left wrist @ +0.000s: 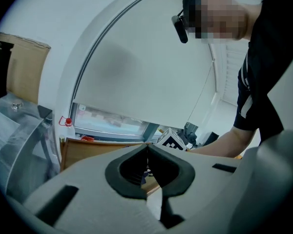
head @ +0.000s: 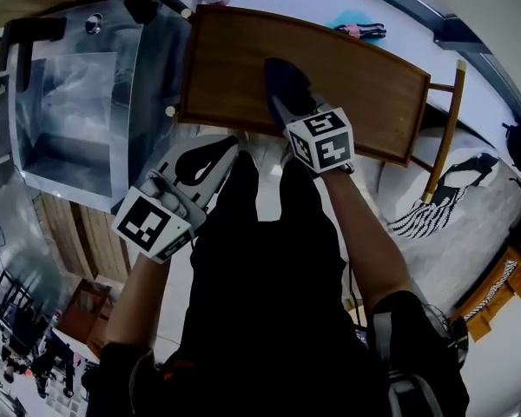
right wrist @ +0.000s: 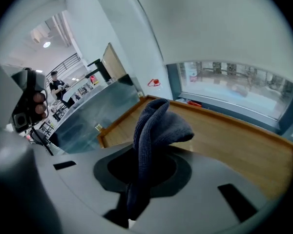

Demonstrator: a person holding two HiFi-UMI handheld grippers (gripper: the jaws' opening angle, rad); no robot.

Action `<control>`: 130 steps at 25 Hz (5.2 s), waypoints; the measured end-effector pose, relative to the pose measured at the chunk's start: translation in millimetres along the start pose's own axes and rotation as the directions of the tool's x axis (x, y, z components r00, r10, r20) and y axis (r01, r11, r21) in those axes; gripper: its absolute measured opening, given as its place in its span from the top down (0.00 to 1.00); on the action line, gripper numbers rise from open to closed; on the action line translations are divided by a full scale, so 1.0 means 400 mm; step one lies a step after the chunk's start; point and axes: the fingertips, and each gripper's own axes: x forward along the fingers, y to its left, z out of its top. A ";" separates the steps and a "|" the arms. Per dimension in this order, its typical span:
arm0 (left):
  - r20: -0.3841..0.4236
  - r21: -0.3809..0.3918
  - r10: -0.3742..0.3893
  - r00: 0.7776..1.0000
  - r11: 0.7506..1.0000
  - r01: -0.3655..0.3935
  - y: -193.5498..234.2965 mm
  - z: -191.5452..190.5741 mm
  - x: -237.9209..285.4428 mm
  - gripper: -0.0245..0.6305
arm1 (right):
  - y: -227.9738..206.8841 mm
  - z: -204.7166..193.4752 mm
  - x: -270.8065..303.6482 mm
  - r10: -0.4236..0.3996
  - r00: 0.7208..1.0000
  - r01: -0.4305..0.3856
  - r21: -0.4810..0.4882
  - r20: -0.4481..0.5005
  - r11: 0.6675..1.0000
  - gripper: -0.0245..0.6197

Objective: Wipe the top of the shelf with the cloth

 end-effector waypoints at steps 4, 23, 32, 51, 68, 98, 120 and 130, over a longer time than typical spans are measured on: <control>0.017 -0.013 0.031 0.999 0.999 -0.031 0.055 -0.003 -0.070 0.93 | 0.116 0.023 0.079 0.066 0.998 -0.066 -0.044 -0.022 0.997 0.87; 0.037 -0.061 0.112 0.993 0.992 -0.110 0.184 -0.064 -0.261 0.93 | 0.343 0.024 0.289 0.142 0.985 -0.152 -0.101 -0.101 0.983 0.87; 0.011 -0.052 0.075 0.997 0.996 -0.074 0.155 -0.074 -0.210 0.93 | 0.280 -0.030 0.263 0.104 0.988 -0.113 -0.069 -0.116 0.991 0.87; -0.044 0.001 -0.017 0.999 1.000 0.017 0.020 -0.059 -0.037 0.93 | 0.114 -0.133 0.134 0.046 0.995 -0.046 -0.001 -0.090 0.999 0.87; -0.091 0.033 -0.091 0.992 0.995 0.095 -0.102 -0.054 0.116 0.93 | -0.043 -0.219 -0.001 -0.013 0.997 0.019 0.082 -0.070 0.996 0.87; -0.182 0.070 -0.230 0.956 0.967 0.246 -0.301 -0.057 0.399 0.93 | -0.353 -0.381 -0.239 -0.150 0.988 0.157 0.235 -0.047 0.959 0.87; -0.209 0.080 -0.283 0.936 0.949 0.304 -0.397 -0.059 0.515 0.93 | -0.527 -0.480 -0.391 -0.260 0.963 0.268 0.297 -0.069 0.916 0.87; -0.210 0.084 -0.294 0.932 0.945 0.317 -0.412 -0.050 0.540 0.93 | -0.556 -0.498 -0.429 -0.309 0.946 0.323 0.284 -0.095 0.903 0.87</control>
